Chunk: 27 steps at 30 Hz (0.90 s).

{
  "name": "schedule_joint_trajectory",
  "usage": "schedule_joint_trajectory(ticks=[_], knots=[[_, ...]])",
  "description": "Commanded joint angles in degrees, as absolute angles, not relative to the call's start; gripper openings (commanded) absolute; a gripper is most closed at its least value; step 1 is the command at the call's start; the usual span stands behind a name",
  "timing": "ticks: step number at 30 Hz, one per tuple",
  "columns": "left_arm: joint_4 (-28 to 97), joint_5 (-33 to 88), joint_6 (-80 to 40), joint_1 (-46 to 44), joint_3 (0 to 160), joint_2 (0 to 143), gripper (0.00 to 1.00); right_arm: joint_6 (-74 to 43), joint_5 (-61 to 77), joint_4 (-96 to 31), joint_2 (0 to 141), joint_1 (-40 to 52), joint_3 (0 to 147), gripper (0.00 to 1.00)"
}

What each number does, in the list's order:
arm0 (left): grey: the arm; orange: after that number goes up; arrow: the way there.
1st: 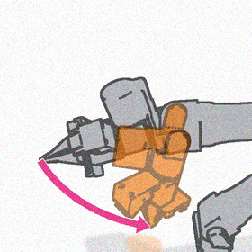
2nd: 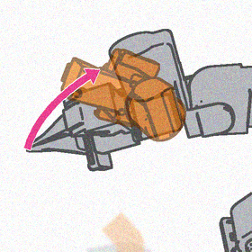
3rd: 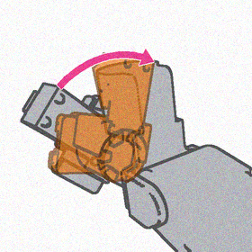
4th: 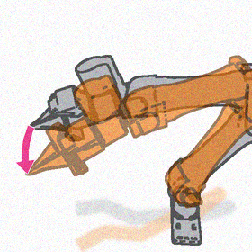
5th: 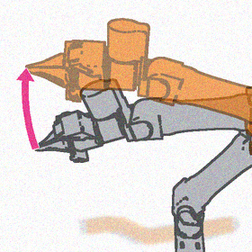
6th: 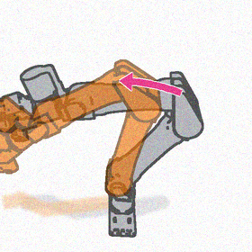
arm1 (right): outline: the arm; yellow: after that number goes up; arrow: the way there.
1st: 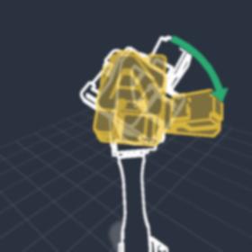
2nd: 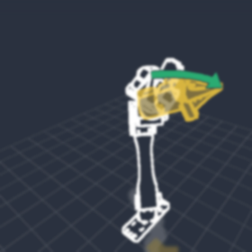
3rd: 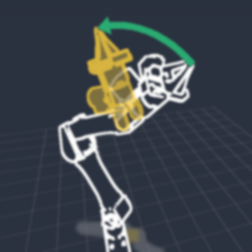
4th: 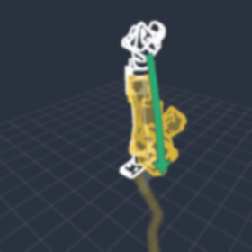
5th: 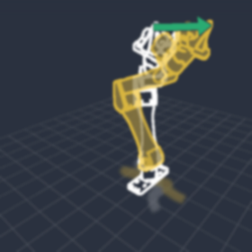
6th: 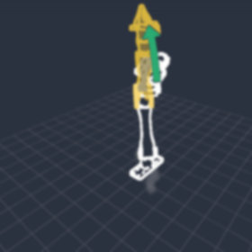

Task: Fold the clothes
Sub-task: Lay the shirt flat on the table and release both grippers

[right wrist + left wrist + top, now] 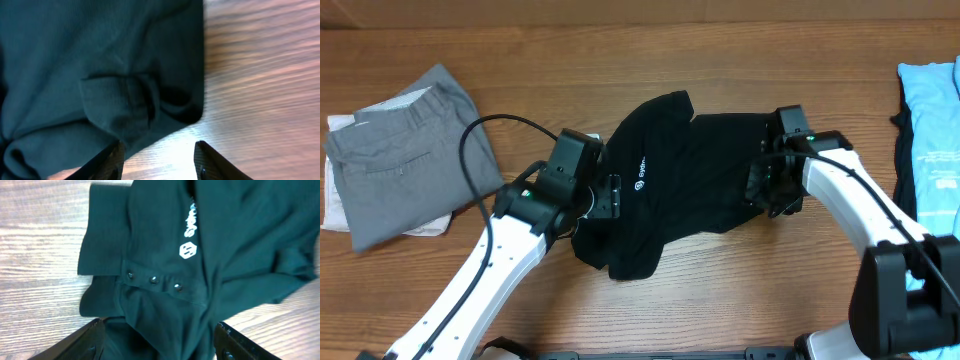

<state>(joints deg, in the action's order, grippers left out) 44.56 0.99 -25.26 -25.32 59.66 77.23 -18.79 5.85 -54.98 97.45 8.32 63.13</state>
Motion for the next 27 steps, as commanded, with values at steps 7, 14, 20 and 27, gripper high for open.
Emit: schedule_joint_trajectory(ticks=[7,14,20,27], knots=[[43.18,-0.36,-24.45,-25.50,60.51,85.52,0.70,-19.75,9.96,-46.41,100.60,8.16,60.05,0.47],[43.05,-0.10,-24.43,-25.50,60.51,85.65,0.70,-22.98,10.13,-45.74,102.08,8.16,60.05,0.32],[43.05,-0.12,-24.43,-25.50,60.51,85.67,0.71,-22.96,10.26,-45.43,101.82,7.66,60.31,0.04],[46.44,2.94,-24.43,-25.50,60.51,85.67,0.75,-28.80,-7.07,-62.08,93.62,-3.51,68.69,0.04]])
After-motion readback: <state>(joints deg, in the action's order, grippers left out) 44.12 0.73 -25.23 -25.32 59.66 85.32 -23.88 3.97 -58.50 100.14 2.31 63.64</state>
